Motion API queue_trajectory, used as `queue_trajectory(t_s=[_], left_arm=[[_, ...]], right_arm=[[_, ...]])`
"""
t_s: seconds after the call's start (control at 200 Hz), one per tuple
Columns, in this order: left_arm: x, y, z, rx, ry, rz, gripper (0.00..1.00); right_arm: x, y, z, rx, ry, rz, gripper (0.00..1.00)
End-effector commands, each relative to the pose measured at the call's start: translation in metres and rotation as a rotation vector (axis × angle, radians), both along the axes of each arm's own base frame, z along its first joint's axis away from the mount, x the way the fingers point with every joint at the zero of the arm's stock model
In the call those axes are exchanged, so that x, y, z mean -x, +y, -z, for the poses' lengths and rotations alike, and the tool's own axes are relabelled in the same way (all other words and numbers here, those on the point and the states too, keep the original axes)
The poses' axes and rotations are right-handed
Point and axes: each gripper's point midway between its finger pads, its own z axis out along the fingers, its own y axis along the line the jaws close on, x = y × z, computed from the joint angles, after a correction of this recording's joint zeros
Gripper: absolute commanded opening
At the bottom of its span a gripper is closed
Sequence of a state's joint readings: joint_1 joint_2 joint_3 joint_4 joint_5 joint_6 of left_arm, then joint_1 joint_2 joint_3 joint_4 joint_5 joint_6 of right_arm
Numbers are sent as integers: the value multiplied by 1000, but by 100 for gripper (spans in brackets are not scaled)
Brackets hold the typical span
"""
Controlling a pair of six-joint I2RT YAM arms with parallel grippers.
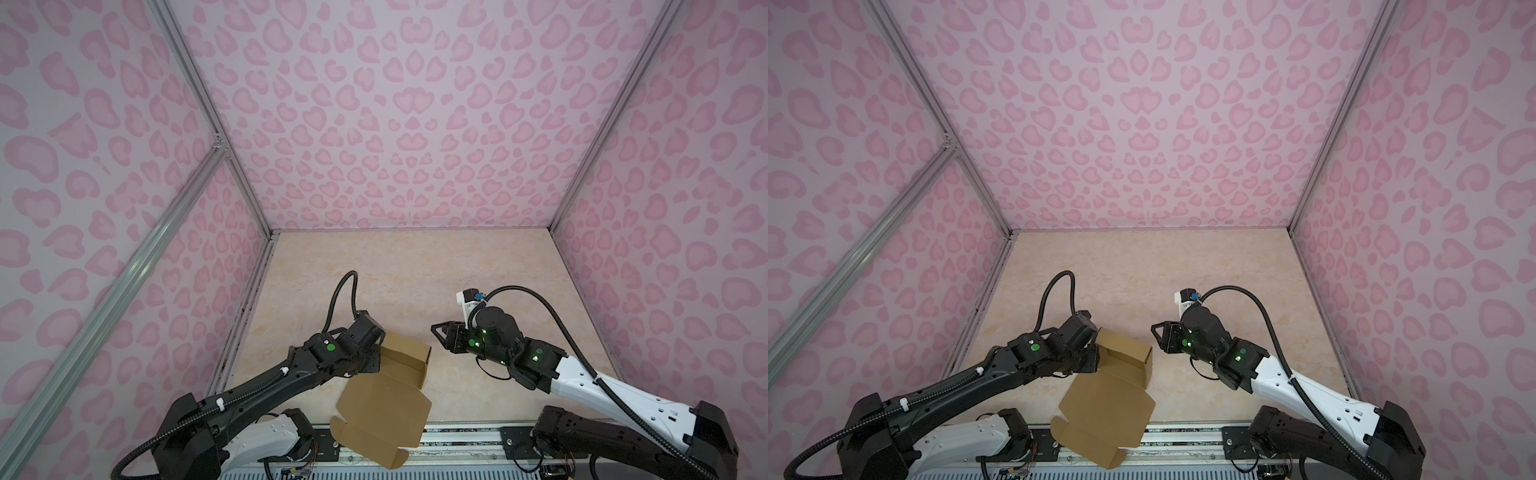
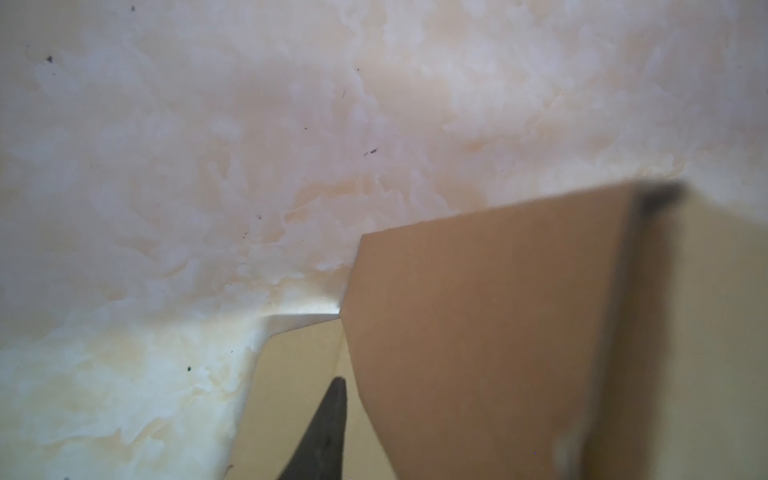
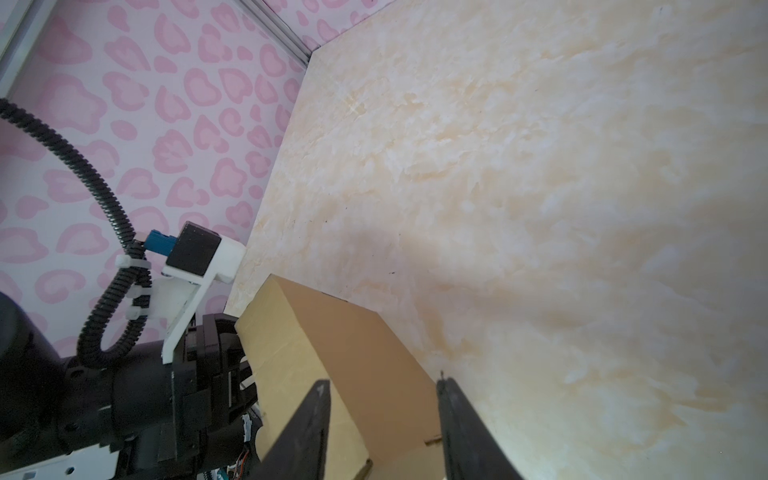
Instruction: Fold the paper box
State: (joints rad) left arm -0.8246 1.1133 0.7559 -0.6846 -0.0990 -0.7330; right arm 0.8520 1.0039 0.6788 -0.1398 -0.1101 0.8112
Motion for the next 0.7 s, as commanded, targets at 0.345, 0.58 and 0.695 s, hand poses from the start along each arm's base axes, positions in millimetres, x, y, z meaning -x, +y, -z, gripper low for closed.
queue_trajectory(t_s=[0.345, 0.58, 0.695], left_arm=[[10, 20, -53, 50, -122, 34, 42], [16, 43, -70, 121, -208, -73, 47], [18, 54, -72, 105, -224, -104, 48]], right_arm=[[22, 11, -21, 291, -158, -200, 45], [56, 48, -36, 337, -247, -367, 45], [73, 64, -38, 505, -356, -463, 45]])
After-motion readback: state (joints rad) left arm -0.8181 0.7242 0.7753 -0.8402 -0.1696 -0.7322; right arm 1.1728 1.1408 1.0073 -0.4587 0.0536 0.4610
